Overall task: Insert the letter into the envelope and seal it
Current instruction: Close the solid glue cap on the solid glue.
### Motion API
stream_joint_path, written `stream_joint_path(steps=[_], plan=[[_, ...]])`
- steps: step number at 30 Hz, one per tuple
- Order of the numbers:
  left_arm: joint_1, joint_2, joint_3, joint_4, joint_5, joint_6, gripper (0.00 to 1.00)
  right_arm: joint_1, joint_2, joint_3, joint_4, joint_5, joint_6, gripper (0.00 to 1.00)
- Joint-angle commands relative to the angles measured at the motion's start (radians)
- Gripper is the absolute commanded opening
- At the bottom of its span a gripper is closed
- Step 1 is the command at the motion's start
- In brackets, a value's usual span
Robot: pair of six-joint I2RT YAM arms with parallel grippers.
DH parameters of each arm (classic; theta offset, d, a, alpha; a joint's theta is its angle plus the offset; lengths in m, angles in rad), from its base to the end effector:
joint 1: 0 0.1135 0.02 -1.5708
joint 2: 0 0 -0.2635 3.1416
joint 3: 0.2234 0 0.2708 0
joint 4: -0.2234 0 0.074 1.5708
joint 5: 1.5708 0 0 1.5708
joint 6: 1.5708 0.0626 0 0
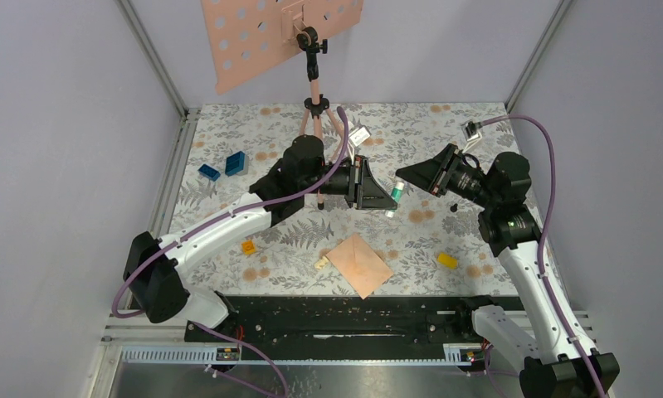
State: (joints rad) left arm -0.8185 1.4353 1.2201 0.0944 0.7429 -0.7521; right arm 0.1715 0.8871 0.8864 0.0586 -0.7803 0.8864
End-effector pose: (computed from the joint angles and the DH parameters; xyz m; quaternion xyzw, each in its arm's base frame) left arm 0.2249 -0.3023 0.3623 0.2637 0.6891 -0.6290 0.2449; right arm 0.2250 0.0837 0.3844 -0.0370 0.6914 0.5648 0.4490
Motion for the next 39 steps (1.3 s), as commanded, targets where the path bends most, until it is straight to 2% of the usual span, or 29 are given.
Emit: stream_joint_path(steps=[1, 20, 39], plan=[[0.015, -0.004, 0.002, 0.061, 0.033, 0.018, 0.00, 0.010, -0.012, -0.004, 0.069, -0.041, 0.025, 0.20], [0.024, 0.010, -0.027, 0.094, 0.063, -0.007, 0.00, 0.010, 0.001, -0.012, 0.130, -0.057, 0.072, 0.20], [0.037, 0.005, -0.023, 0.121, 0.070, -0.032, 0.00, 0.011, -0.014, -0.009, 0.037, -0.053, -0.008, 0.21]])
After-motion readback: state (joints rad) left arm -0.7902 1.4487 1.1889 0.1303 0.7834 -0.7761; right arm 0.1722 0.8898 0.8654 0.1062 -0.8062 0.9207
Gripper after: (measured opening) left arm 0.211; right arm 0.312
